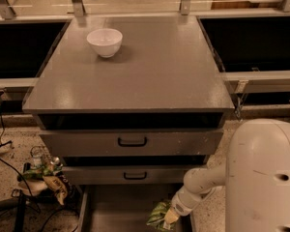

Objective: Place green jalapeno chip bag into bottom drawer

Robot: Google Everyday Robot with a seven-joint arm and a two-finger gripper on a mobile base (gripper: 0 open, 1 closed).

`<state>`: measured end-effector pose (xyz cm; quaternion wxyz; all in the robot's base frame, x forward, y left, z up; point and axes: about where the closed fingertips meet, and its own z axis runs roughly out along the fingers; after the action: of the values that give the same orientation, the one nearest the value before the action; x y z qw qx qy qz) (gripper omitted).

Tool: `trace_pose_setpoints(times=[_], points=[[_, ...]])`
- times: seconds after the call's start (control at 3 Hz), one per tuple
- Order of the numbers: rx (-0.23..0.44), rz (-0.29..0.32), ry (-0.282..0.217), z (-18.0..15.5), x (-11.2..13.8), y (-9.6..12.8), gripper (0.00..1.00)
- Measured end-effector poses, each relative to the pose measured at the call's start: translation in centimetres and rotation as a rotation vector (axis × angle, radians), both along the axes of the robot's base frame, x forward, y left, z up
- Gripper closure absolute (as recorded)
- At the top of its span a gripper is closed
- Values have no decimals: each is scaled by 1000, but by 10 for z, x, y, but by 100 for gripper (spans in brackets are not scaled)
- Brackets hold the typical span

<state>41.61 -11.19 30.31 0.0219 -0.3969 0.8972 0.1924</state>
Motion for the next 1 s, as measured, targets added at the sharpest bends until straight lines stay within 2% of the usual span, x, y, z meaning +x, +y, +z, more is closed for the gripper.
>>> trace_pose_setpoints(times=[0.33, 0.67, 1.0], points=[[14, -21, 36, -37, -11, 1, 100], [14, -21, 36, -37, -11, 1, 100], [29, -54, 44, -51, -7, 4, 100]])
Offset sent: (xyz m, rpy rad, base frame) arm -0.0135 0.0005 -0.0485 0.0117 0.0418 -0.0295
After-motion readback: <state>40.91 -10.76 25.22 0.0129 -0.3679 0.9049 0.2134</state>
